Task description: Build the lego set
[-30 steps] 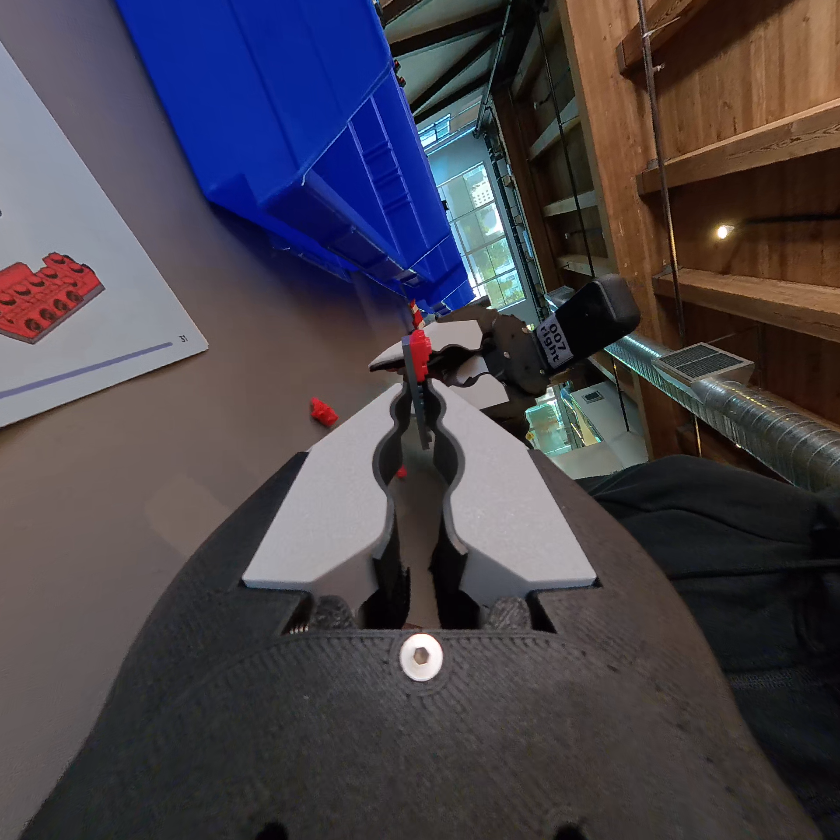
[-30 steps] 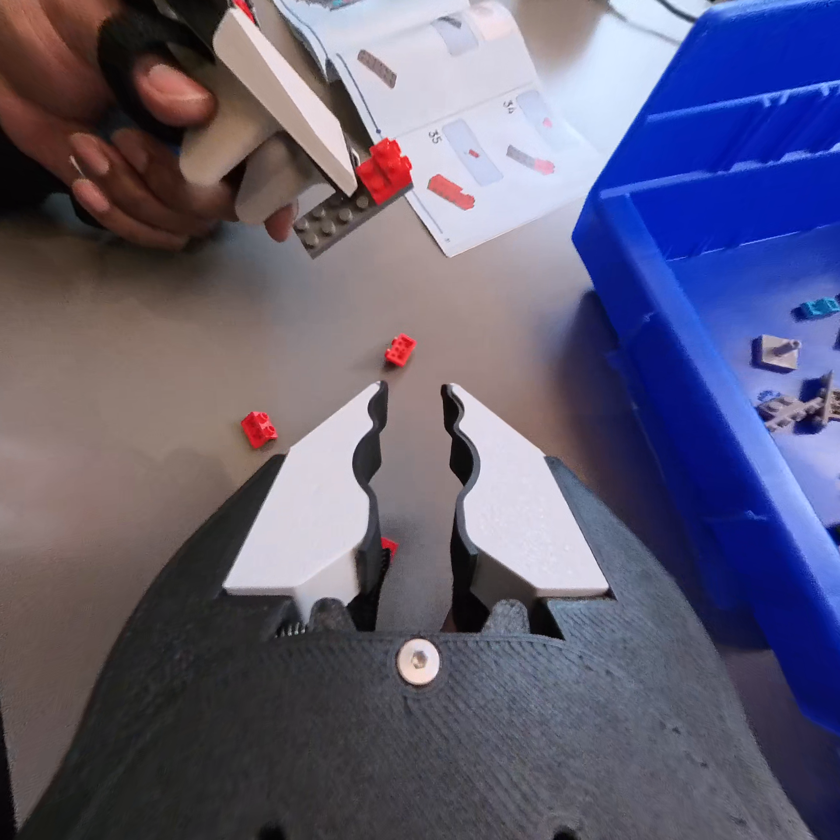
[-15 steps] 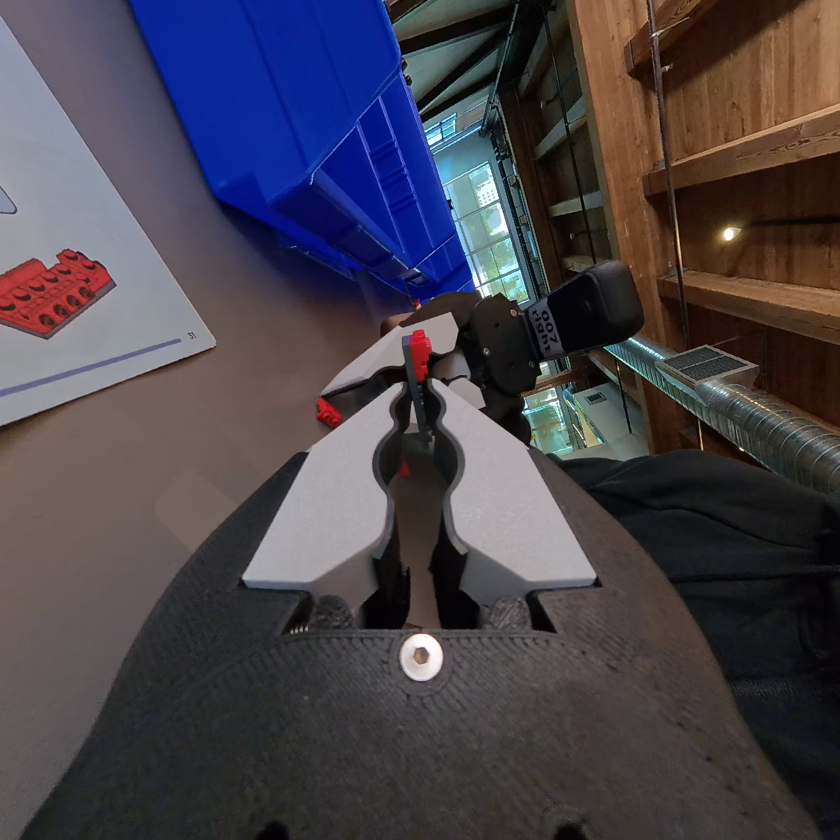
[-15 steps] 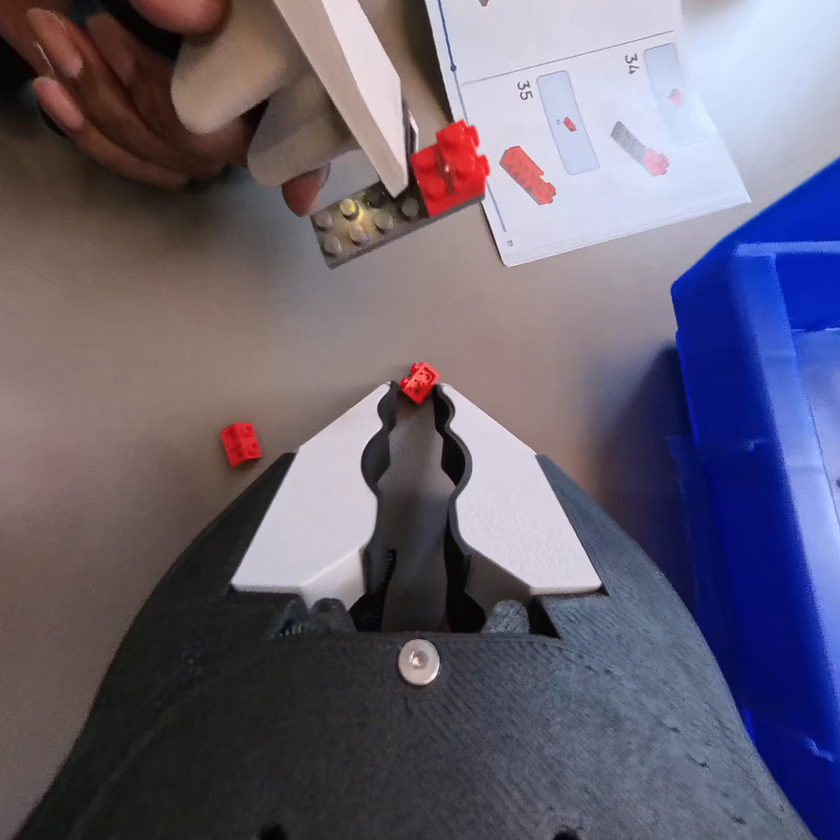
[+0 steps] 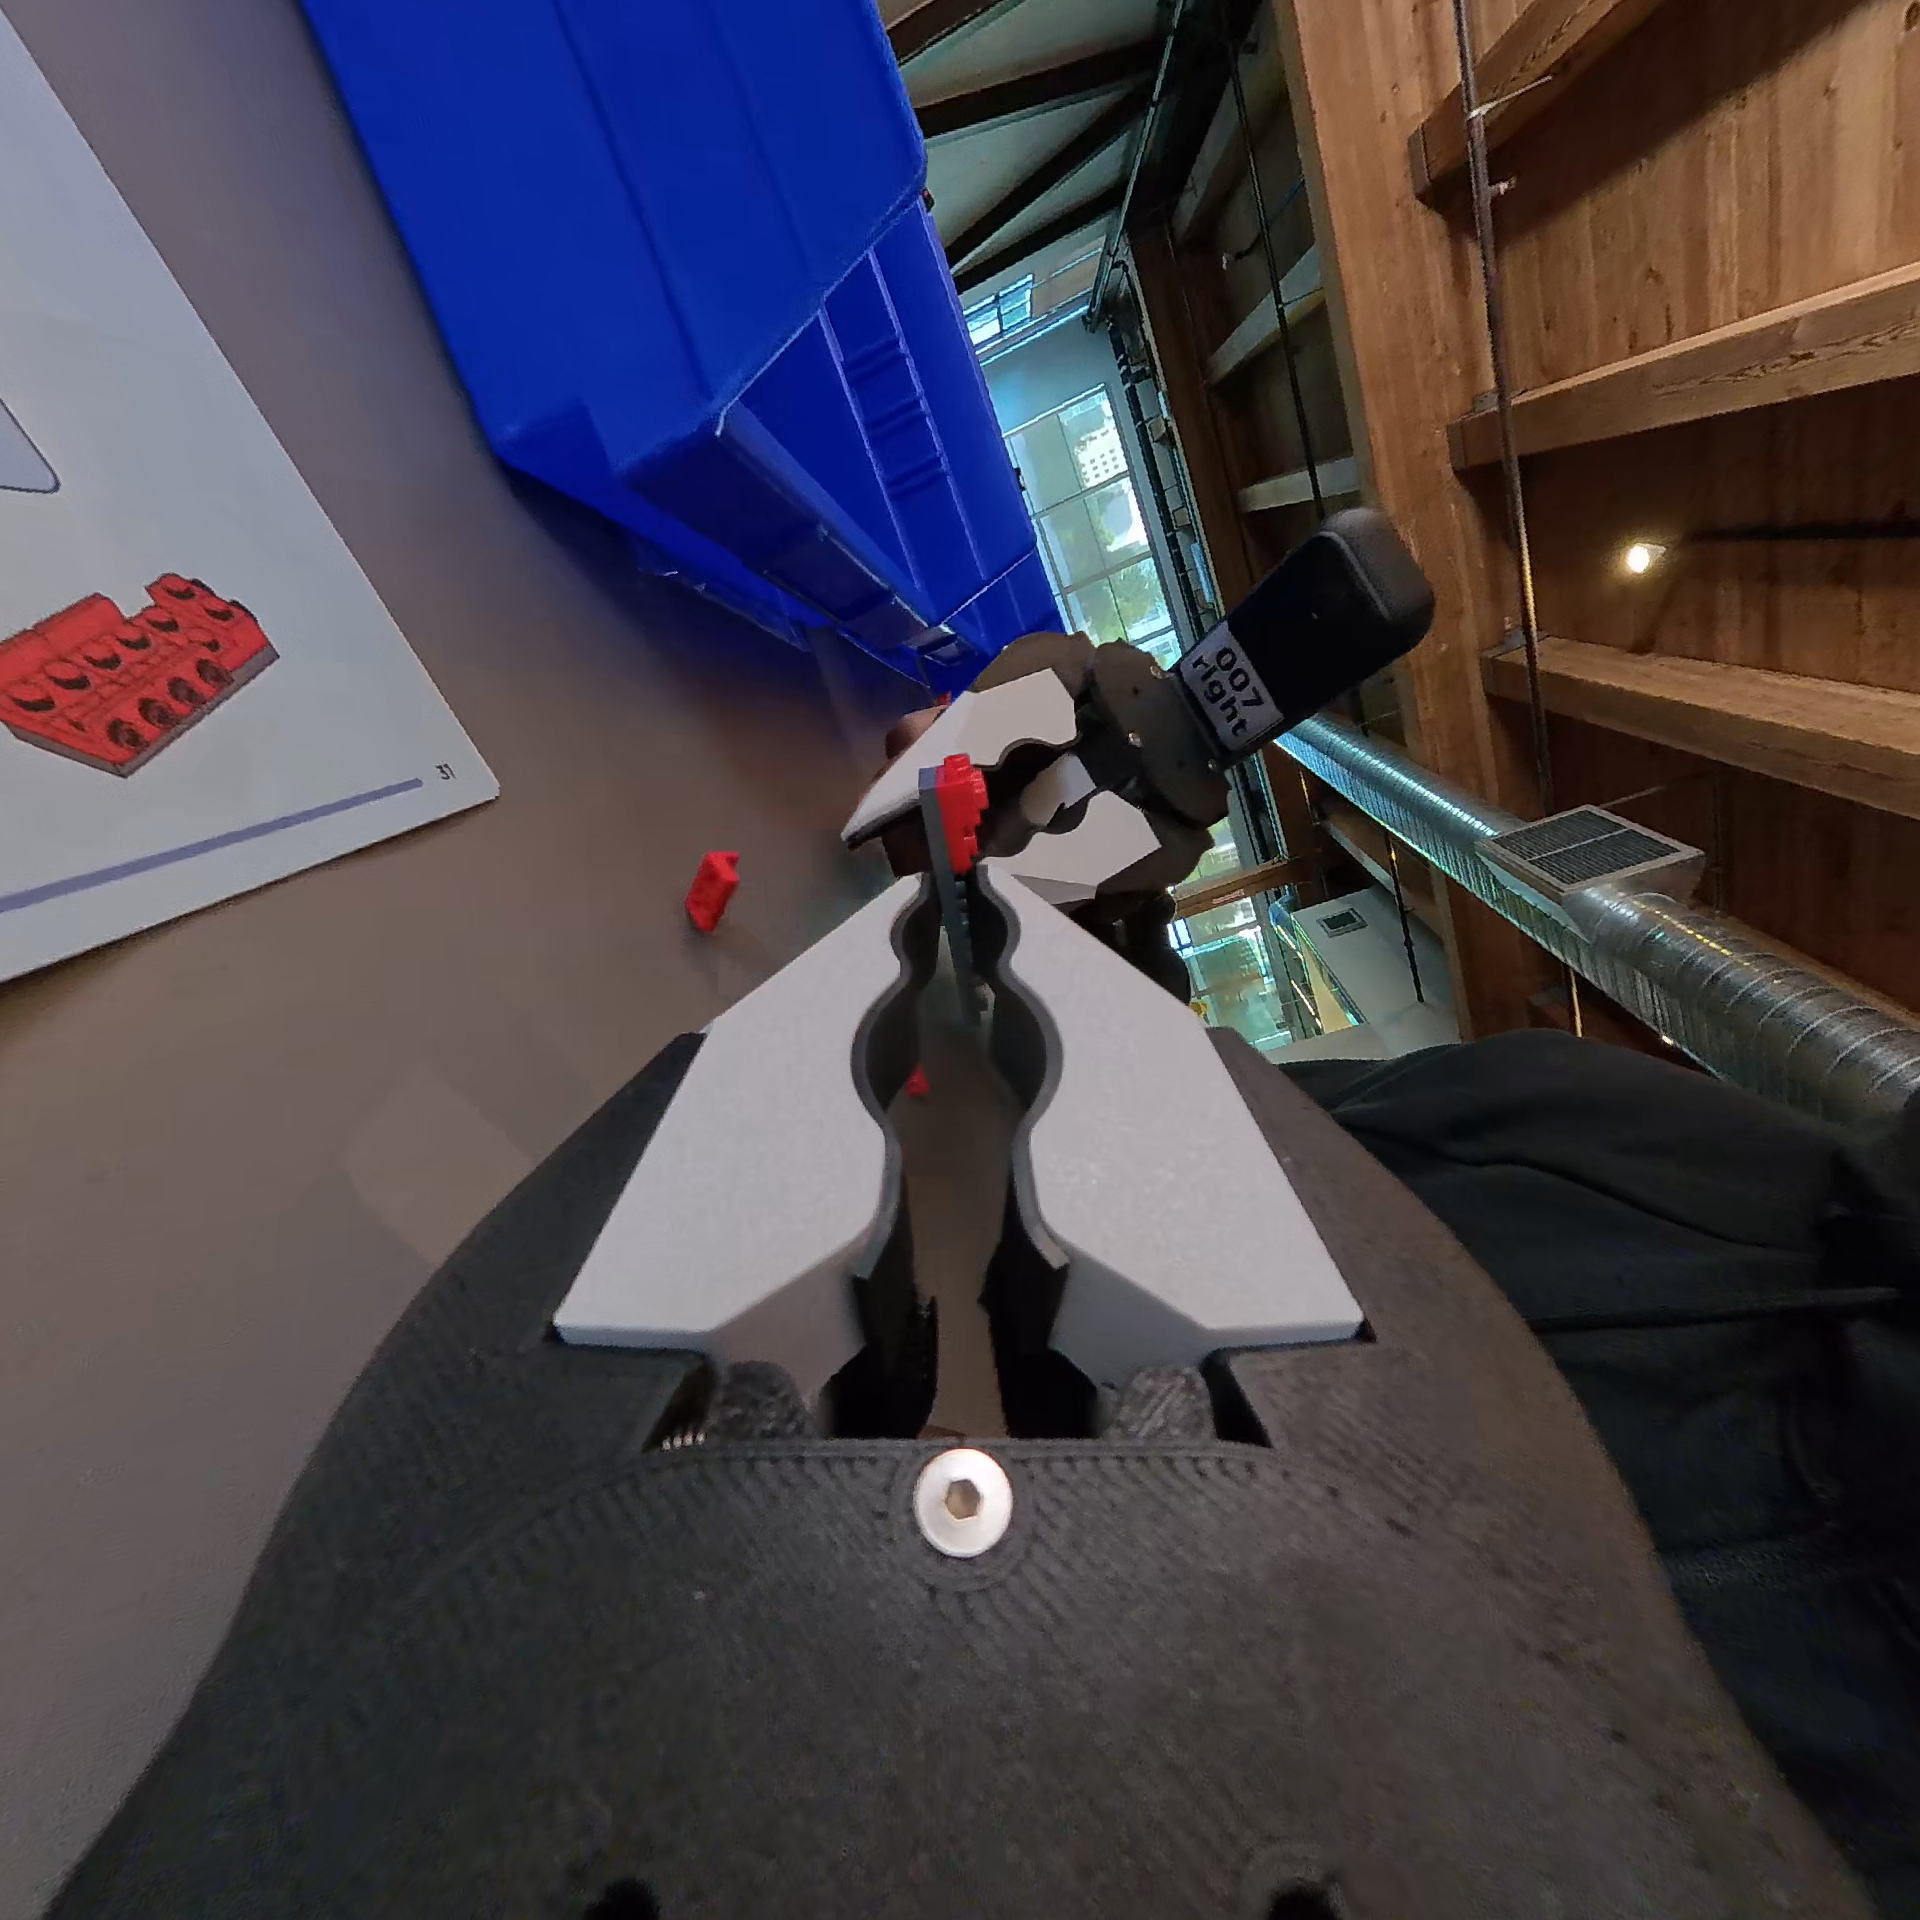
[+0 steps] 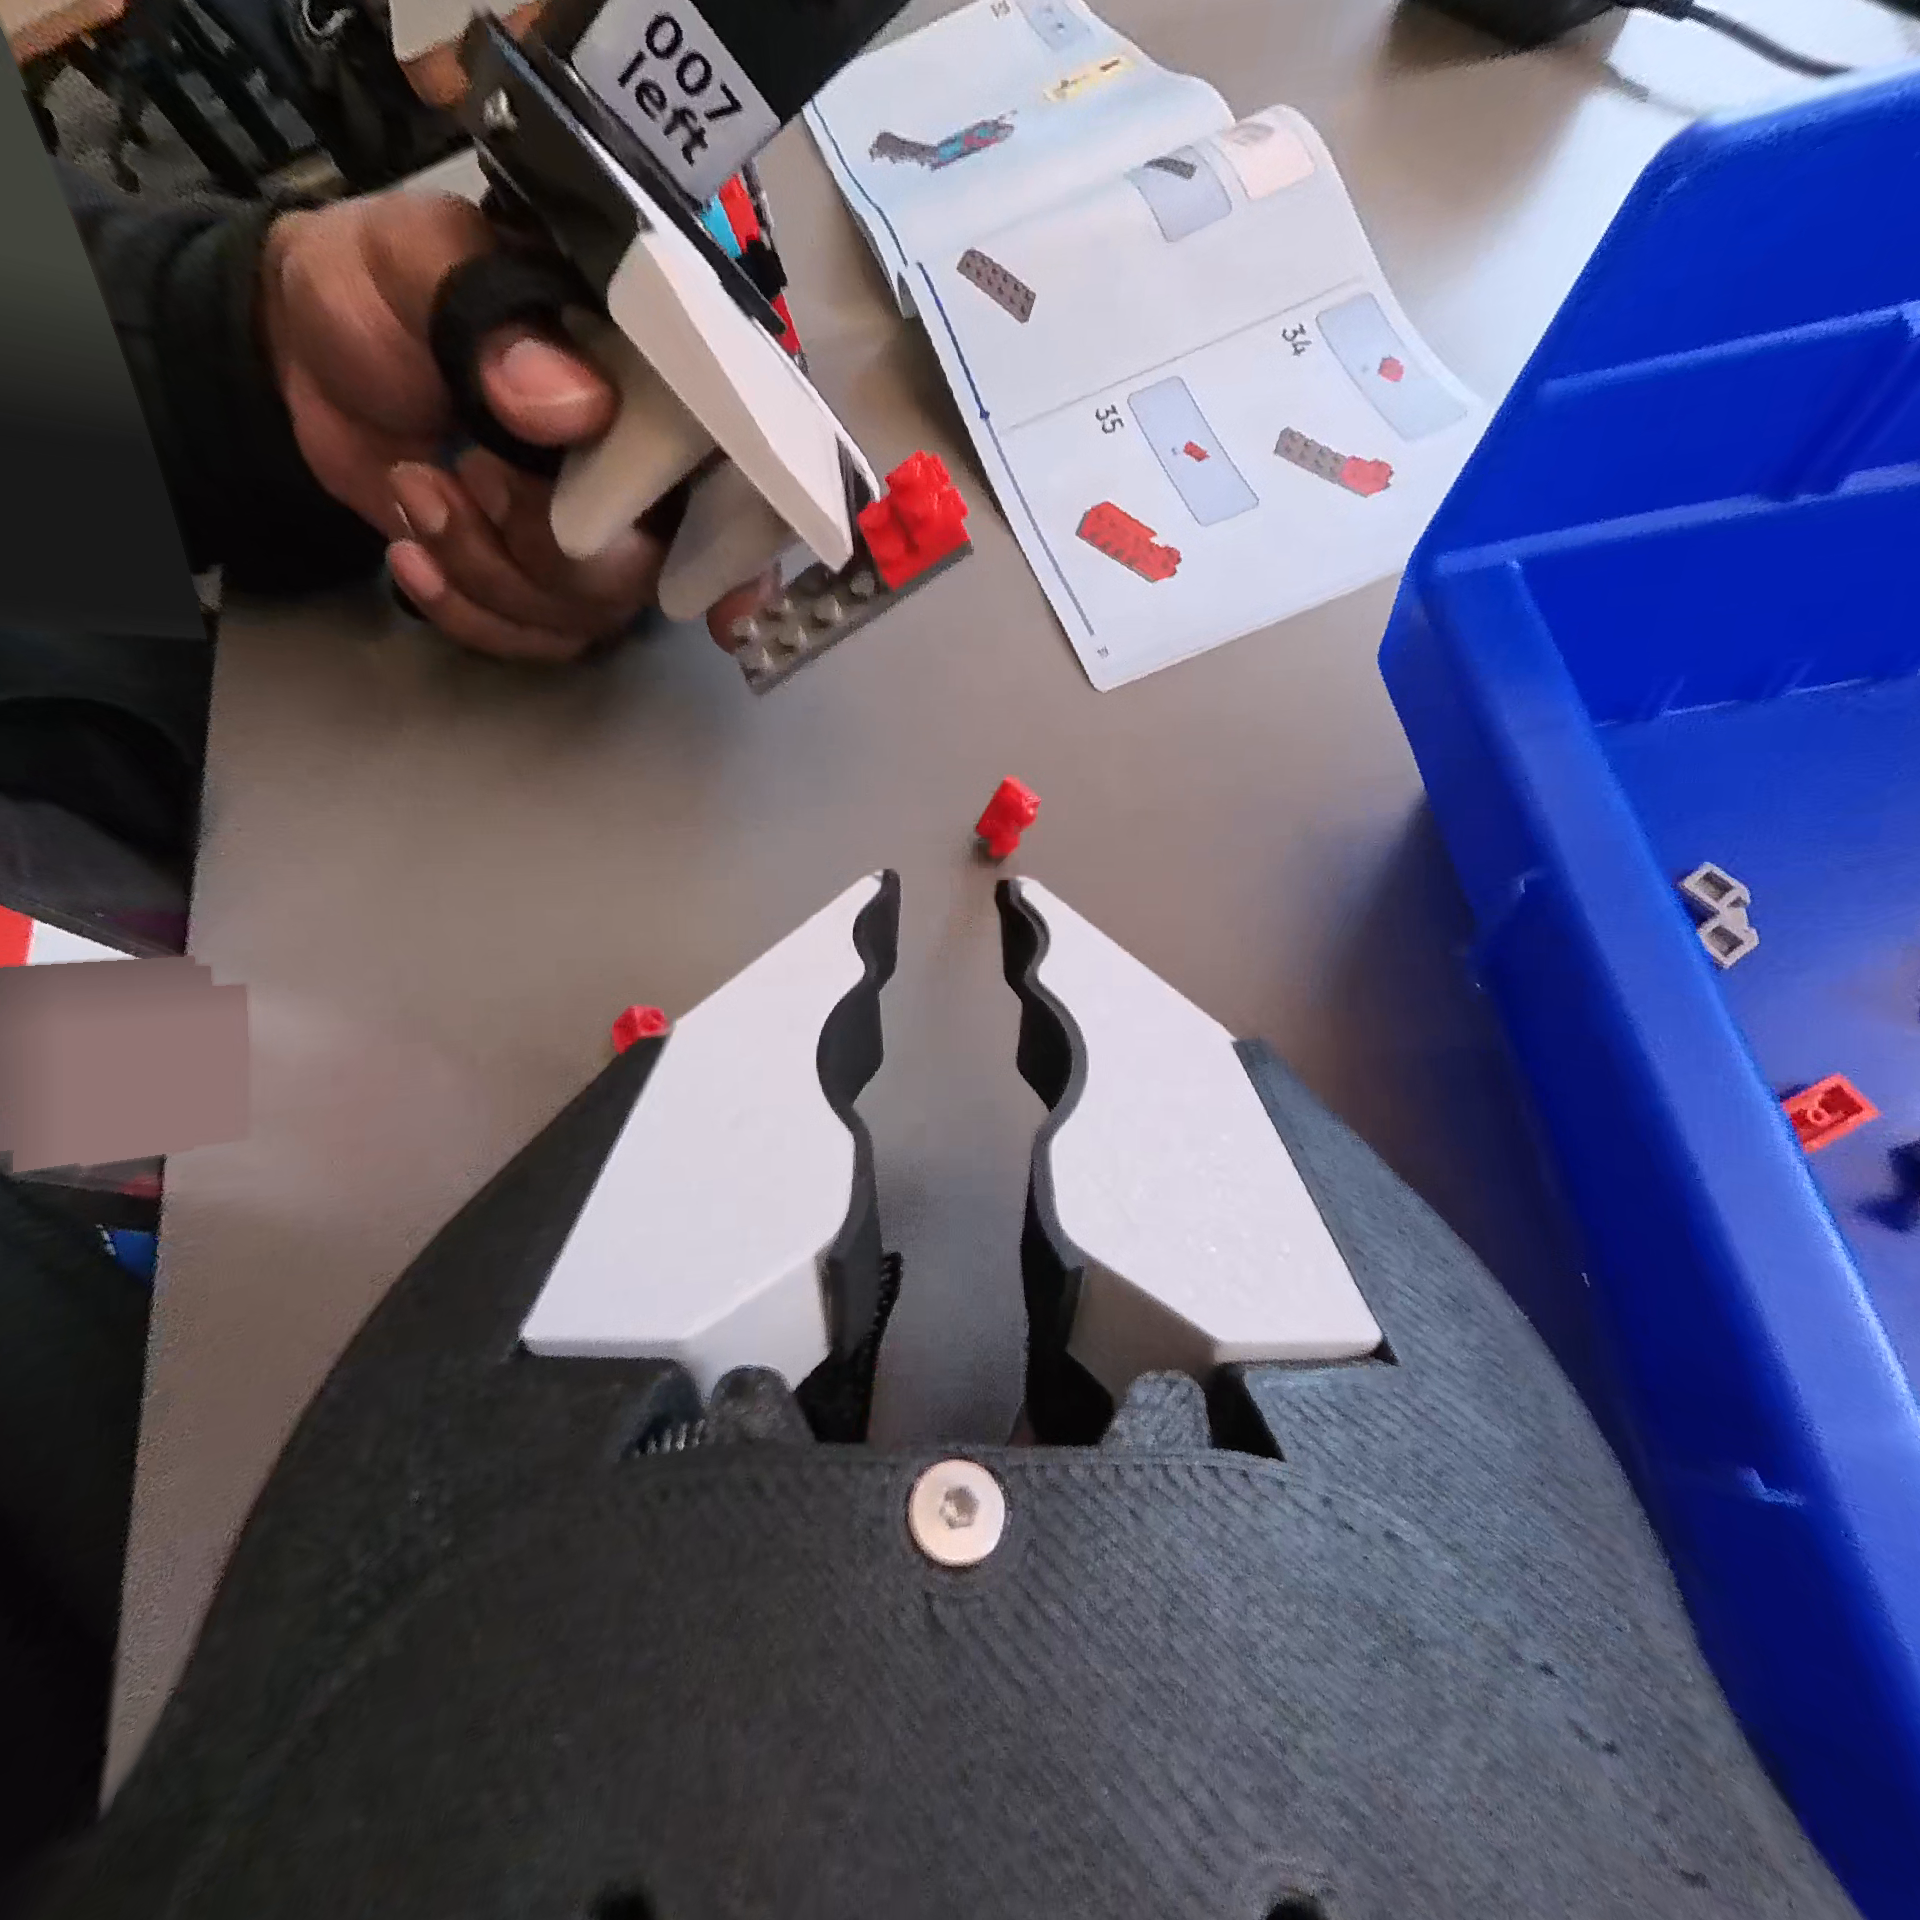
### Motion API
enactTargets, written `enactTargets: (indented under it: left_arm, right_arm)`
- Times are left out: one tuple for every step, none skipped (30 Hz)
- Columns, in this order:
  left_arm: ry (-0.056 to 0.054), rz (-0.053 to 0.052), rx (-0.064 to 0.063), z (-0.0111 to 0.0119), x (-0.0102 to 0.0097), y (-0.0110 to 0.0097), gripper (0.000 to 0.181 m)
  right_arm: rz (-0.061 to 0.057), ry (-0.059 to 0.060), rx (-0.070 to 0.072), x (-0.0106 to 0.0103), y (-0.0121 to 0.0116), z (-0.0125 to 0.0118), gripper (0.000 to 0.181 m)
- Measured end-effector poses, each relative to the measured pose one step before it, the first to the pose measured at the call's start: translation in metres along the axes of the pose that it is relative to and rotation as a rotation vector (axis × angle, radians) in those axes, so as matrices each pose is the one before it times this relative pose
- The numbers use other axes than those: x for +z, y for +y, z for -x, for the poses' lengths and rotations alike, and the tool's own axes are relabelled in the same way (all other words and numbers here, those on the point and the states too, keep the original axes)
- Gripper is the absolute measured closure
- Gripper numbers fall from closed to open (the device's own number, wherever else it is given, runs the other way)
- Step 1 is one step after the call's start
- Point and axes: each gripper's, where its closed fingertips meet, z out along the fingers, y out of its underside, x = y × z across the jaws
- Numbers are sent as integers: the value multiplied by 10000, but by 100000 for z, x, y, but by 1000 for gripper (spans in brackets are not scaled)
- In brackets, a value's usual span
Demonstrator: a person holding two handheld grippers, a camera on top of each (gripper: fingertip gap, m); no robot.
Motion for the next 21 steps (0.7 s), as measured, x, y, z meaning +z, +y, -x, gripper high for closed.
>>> enactTargets:
  left_arm:
    - [6,-15,-18,15,-11,-25,177]
    - [-3,-13,-12,13,-12,-31,177]
    - [-19,-15,-3,24,-9,-19,177]
    - [-34,-11,4,37,-1,-10,177]
    - [-49,-19,11,56,-4,-2,177]
    - [-64,-46,19,67,-27,-54,177]
    - [-80,-38,18,85,-33,-33,177]
    - [-92,-22,24,106,-26,-35,177]
    - [-85,-14,23,100,-31,-11,177]
    - [-95,13,18,123,-10,19,177]
    - [-89,18,9,117,-3,30,177]
    - [-82,10,-1,119,-6,27,177]
    - [-87,-2,-9,130,-19,-7,177]
    - [-103,-3,-13,164,-38,-11,177]
    - [-136,24,-15,221,-37,20,177]
    - [-164,50,-16,261,-35,45,177]
    - [-127,28,-11,211,-38,25,177]
    - [-80,-5,-13,139,-45,-22,177]
    - [-58,15,-16,100,-19,3,177]
    - [-32,32,-25,79,-6,46,177]
    - [11,8,-39,7,2,21,177]
  right_arm:
    - [95,55,-51,63,222,-140,162]
    - [94,67,-36,107,199,-163,162]
    - [86,33,-43,151,142,-93,162]
    - [62,6,-48,164,66,-27,162]
    - [55,22,-53,197,10,-52,162]
    - [67,42,-70,222,-8,-71,162]
    - [75,63,-80,250,-37,-110,162]
    - [72,83,-84,275,-65,-153,162]
    - [85,67,-120,284,-72,-124,162]
    - [78,15,-158,292,-98,-58,162]
    - [71,-17,-180,291,-108,-23,162]
    - [80,-13,-178,289,-81,-61,162]
    - [98,-5,-147,289,-78,-111,162]
    - [77,-1,-127,280,-132,-117,162]
    - [41,-39,-155,262,-144,-26,161]
    - [45,-69,-139,244,-113,51,160]
    - [90,-60,-88,231,-30,46,158]
    - [96,-28,-90,192,20,35,156]
    - [80,-22,-106,150,30,72,155]
    - [73,11,-67,121,46,30,155]
    - [60,59,-29,108,30,-65,155]
